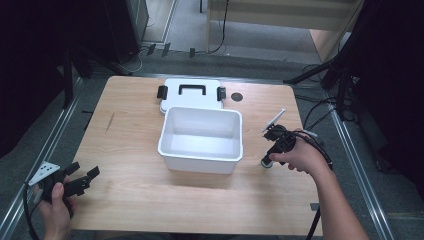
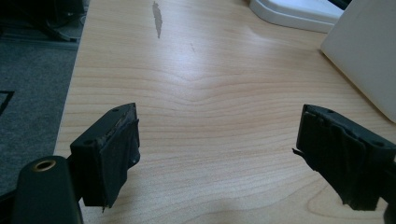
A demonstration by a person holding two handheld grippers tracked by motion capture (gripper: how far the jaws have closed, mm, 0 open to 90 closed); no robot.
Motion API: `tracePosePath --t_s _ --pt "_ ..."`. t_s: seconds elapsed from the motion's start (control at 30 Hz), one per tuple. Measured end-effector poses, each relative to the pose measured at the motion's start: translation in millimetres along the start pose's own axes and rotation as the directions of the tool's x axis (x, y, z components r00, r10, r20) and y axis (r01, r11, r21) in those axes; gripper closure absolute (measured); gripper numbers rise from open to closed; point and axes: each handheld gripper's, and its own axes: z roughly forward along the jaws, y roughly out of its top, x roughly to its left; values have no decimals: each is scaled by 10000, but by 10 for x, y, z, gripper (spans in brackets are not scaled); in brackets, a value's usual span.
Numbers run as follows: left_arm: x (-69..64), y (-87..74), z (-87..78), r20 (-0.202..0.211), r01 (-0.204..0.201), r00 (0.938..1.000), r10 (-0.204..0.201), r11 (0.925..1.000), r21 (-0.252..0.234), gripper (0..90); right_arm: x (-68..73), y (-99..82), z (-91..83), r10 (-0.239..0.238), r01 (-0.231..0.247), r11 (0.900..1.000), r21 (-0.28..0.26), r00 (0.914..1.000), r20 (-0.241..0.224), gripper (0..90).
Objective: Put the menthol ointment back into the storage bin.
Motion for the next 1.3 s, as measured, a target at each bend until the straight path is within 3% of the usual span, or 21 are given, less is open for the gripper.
tracePosePath --t_s 0.2,0.67,0.93,1.3 --pt "0 1 1 -14 -4 10000 4 10000 13 143 80 58 -193 -255 255 9997 10 9996 -88 515" --pt "-4 3 7 3 -7 10000 7 10000 24 143 230 268 -680 -818 822 9963 -249 9965 187 515" --pt "-7 5 13 -5 -19 10000 19 10000 7 143 317 430 -932 -915 918 9955 -215 9957 137 515" --pt "-4 7 13 40 -18 10000 17 10000 33 143 448 616 -1076 -1219 1219 9920 -335 9925 27 515"
